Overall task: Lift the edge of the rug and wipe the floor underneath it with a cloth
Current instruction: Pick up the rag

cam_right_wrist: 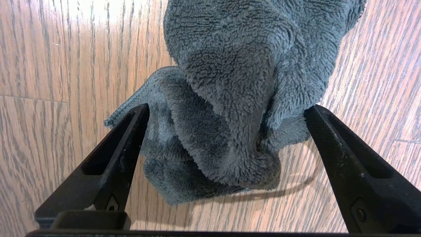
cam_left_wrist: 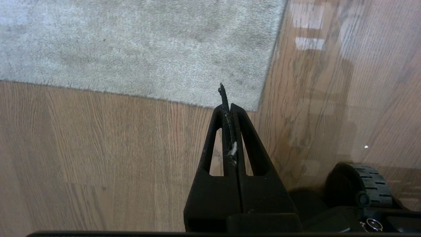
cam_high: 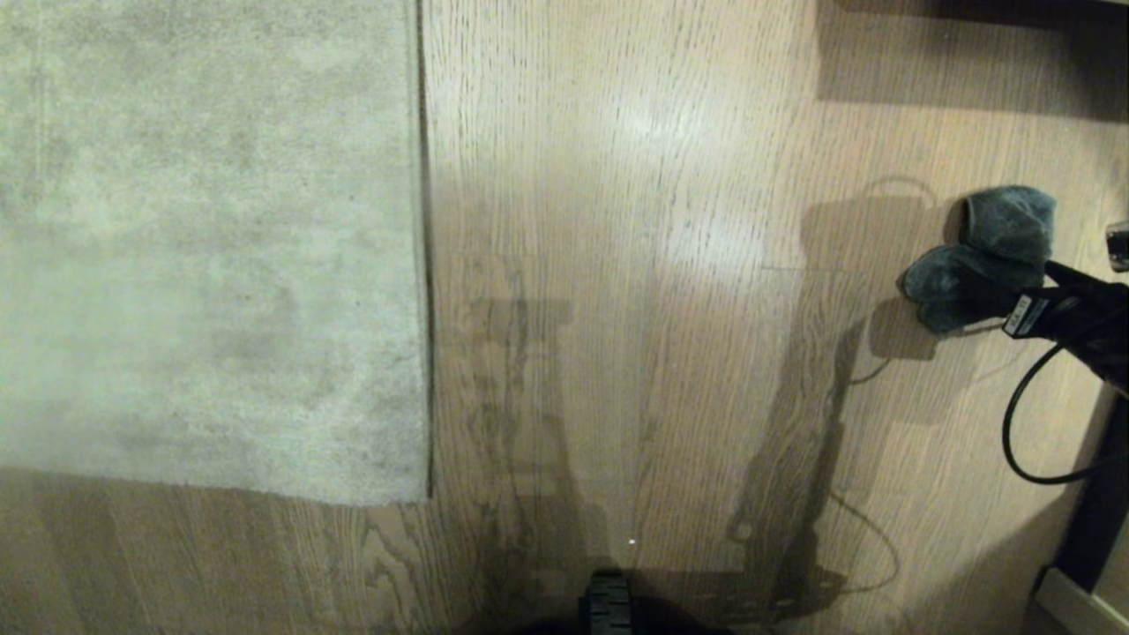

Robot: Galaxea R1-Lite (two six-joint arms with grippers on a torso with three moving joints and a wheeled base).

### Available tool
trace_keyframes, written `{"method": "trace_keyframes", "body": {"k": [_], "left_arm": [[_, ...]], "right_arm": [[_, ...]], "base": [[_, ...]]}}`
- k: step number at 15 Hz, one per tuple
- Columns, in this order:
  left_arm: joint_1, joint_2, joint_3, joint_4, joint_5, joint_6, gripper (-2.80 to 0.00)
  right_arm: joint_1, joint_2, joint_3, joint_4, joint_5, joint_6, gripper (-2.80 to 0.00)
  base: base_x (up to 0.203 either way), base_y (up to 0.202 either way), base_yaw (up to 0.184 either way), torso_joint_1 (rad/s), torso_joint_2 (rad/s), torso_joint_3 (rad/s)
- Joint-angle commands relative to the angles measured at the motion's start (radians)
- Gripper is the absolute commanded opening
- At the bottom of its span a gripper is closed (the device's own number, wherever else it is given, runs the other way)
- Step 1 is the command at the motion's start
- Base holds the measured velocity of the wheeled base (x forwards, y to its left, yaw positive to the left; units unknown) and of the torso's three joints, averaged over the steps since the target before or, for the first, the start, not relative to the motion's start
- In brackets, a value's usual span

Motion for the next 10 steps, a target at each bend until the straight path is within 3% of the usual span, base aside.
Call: {"method": "trace_keyframes", "body": {"k": [1,7,8,10], "left_arm": [[0.0,0.002,0.0,0.0,0.0,-0.001,-2.8],[0.0,0.002,0.0,0.0,0.001,-0.001,-2.8],[0.0,0.002,0.0,0.0,0.001,-0.001,-2.8],[0.0,0.002,0.0,0.0,0.001,-0.001,-2.8]], "right_arm": [[0.0,0.004,0.001,-0.008,0.003,-0.002,0.0],[0.0,0.004,0.005,-0.008,0.02,-0.005,0.0],[0.0,0.004,0.007,-0.009,0.02,-0.007,-2.8],[0.0,0.004,0.008,-0.012,0.02,-0.005,-2.8]], "base": [[0.0,0.0,0.0,0.0,0.0,0.0],[0.0,0.0,0.0,0.0,0.0,0.0],[0.0,0.0,0.0,0.0,0.0,0.0],[0.0,0.0,0.0,0.0,0.0,0.0]]}}
